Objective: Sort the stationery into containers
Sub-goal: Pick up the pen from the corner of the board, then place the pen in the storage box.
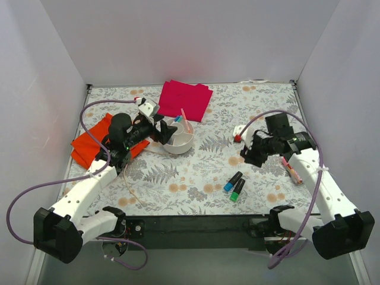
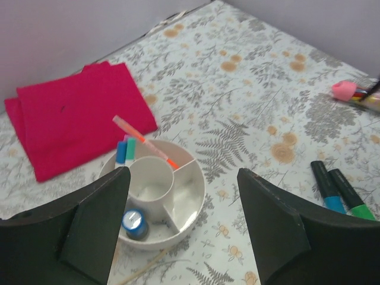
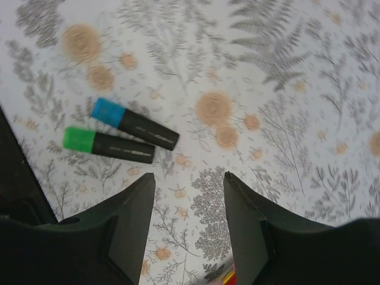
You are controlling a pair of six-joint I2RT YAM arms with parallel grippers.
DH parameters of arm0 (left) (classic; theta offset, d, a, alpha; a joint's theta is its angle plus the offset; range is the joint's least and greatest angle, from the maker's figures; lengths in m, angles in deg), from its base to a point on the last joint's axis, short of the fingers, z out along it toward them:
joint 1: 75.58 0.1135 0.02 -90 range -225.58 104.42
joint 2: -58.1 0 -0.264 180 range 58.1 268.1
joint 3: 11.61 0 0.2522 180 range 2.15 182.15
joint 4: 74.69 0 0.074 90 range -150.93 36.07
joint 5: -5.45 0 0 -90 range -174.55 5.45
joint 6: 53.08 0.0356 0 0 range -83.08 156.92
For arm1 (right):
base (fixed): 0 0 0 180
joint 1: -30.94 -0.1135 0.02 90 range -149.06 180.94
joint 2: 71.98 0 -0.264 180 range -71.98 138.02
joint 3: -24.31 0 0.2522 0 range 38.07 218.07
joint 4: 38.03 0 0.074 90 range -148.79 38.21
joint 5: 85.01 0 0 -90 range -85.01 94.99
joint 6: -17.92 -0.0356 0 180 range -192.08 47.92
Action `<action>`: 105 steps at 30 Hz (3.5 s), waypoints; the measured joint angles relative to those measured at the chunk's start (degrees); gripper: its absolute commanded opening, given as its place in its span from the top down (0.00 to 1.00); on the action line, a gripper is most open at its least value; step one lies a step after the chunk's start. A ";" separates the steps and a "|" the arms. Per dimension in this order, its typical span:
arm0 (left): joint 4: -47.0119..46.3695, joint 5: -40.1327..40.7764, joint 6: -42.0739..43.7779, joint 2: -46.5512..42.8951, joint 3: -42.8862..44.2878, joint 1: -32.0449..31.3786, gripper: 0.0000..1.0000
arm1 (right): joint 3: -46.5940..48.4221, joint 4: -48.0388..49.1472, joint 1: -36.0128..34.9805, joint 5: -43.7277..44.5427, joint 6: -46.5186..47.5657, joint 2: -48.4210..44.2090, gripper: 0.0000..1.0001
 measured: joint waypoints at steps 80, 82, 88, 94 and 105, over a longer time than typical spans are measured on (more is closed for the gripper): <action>8.66 11.30 5.77 9.86 -1.38 22.12 0.11 | 5.97 103.12 -14.16 -22.82 -67.93 36.74 0.99; 8.81 11.67 6.47 10.67 -0.39 22.25 0.10 | 5.42 109.28 -14.32 -22.58 -71.14 38.53 0.99; 8.98 12.37 7.87 13.20 0.48 22.25 0.11 | 2.60 120.48 -15.56 -22.84 -76.00 42.12 0.99; 9.14 13.31 8.87 14.01 0.48 22.27 0.11 | -0.57 123.80 -16.09 -23.45 -77.59 43.36 0.99; 9.88 13.40 9.18 16.85 0.52 22.27 0.11 | -1.11 125.31 -16.09 -22.73 -77.81 50.95 0.99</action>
